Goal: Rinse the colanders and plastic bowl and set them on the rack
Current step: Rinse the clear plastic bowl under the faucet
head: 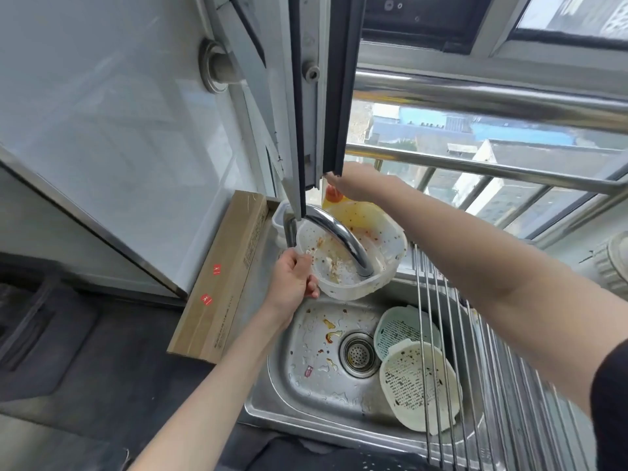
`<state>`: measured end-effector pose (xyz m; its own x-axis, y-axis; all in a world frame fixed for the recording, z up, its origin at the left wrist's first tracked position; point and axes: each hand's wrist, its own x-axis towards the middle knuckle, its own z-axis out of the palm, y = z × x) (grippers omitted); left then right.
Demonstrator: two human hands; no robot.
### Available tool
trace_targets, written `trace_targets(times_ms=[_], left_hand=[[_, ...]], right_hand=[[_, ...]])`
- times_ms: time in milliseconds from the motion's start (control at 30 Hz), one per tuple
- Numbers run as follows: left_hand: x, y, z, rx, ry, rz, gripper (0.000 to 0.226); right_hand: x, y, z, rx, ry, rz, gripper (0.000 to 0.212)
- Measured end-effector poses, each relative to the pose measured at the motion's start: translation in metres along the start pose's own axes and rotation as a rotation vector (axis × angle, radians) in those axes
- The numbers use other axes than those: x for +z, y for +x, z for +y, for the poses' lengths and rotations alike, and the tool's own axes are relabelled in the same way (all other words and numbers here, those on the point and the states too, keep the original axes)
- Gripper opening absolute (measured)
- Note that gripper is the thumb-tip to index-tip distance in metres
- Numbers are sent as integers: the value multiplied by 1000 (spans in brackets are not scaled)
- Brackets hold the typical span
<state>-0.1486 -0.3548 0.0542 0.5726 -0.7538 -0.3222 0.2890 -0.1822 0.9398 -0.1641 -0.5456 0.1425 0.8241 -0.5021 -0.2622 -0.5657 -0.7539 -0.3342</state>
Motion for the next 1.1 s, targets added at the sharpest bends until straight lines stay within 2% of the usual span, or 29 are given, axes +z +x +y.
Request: trace_targets(times_ms=[67, 133, 200, 267, 367, 433, 500, 533, 600, 667, 767, 1100], left_hand=[[0, -3, -2, 24, 50, -9, 21], [0, -12, -5, 44, 84, -27, 16], [-2, -24, -11, 51, 117, -45, 20], [-7, -39, -23, 46, 162, -65, 20], [-17, -58, -48, -26, 237, -82, 20], [-21, -66, -66, -97, 260, -66, 25], [-23, -69, -79, -171, 253, -37, 27], [-25, -68, -85, -204, 244, -26, 27], [-27, -65, -92, -245, 245, -12, 27], [-30, -62, -95, -259, 246, 0, 26], [-31, -59, -92, -267, 235, 14, 25], [-27, -53, -96, -258, 289, 2, 23]], right_hand=[[8, 10, 8, -40, 267, 126, 25], [14, 15, 16, -77, 493, 375, 29], [17, 2, 23, -121, 631, 639, 30], [25, -23, 31, -157, 682, 764, 30], [54, -55, 50, -93, 646, 666, 32], [77, -64, 60, -4, 579, 497, 32], [101, -64, 67, 37, 463, 272, 21], [112, -62, 70, 18, 417, 167, 16], [132, -54, 68, -113, 380, 43, 30], [146, -40, 61, -210, 409, 1, 39], [155, -23, 48, -224, 270, -56, 31], [170, -40, 78, -236, 262, 127, 17]])
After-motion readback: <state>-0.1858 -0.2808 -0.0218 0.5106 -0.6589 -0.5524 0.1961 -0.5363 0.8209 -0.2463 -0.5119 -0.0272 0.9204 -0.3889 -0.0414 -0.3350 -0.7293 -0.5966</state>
